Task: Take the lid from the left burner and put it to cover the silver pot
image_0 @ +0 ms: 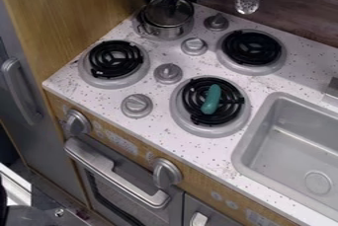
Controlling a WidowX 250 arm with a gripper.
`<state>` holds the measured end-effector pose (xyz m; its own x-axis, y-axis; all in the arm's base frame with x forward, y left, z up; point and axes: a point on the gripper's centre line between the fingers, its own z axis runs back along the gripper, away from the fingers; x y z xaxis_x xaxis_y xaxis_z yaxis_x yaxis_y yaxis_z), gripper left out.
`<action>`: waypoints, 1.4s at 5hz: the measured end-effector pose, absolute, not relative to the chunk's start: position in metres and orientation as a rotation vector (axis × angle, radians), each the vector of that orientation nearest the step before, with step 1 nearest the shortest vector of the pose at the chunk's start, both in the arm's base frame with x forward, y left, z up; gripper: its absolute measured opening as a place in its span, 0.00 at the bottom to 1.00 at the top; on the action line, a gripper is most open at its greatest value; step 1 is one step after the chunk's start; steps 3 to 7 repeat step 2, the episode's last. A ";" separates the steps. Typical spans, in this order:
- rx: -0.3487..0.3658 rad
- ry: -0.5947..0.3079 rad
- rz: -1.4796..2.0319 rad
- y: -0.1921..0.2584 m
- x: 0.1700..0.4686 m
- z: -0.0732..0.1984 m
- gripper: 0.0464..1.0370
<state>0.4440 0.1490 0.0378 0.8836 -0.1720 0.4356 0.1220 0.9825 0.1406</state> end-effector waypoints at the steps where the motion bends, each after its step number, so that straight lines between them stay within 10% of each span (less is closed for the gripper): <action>1: 0.040 -0.247 -0.098 0.132 0.409 0.026 0.96; 2: -0.065 -0.131 -0.085 0.107 0.389 0.016 0.96; 7: -0.065 -0.131 -0.085 0.107 0.389 0.016 0.96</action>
